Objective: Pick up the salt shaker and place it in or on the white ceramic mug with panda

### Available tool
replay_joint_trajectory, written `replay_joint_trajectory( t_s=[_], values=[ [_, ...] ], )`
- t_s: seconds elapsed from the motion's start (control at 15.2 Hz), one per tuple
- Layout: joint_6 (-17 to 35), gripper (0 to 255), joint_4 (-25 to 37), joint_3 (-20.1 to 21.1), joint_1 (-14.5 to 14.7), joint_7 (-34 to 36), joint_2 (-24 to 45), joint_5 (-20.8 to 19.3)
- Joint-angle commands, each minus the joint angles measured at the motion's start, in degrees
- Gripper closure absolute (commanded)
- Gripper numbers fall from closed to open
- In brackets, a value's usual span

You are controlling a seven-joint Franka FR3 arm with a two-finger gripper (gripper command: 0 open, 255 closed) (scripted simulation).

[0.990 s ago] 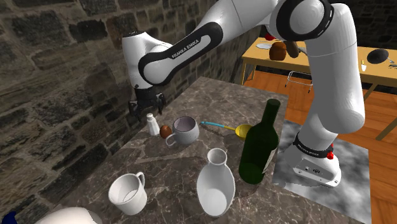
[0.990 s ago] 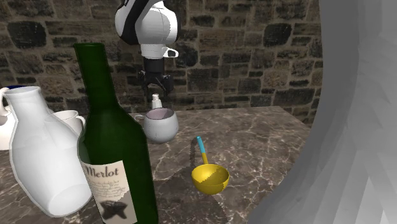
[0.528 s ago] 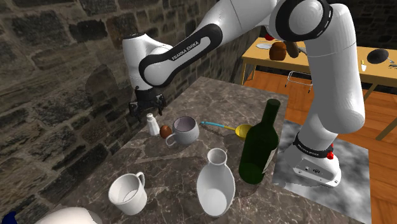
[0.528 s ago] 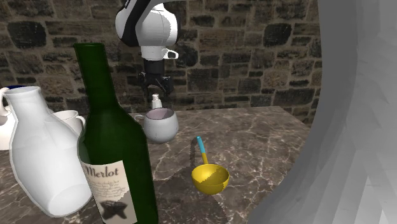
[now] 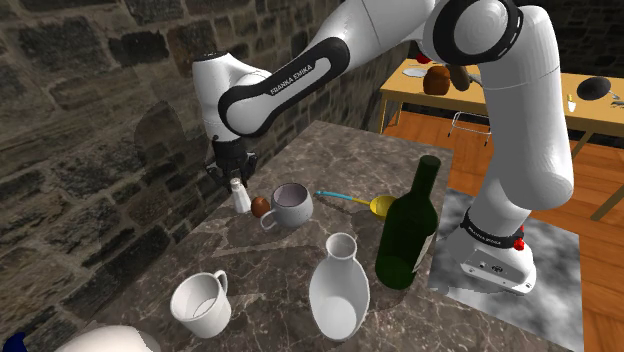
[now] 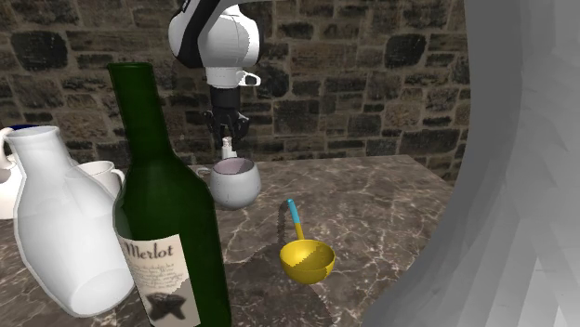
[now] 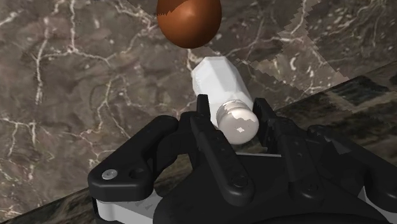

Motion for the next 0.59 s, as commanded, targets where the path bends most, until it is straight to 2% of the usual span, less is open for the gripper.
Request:
replay_joint_trajectory(
  t_s=[0.0,0.53],
  values=[
    [0.0,255,0.0,0.0,0.0,0.0,0.0,0.0],
    [-4.5,255,2.7,0.5,-0.2,-0.5,-1.9,0.9]
  ],
)
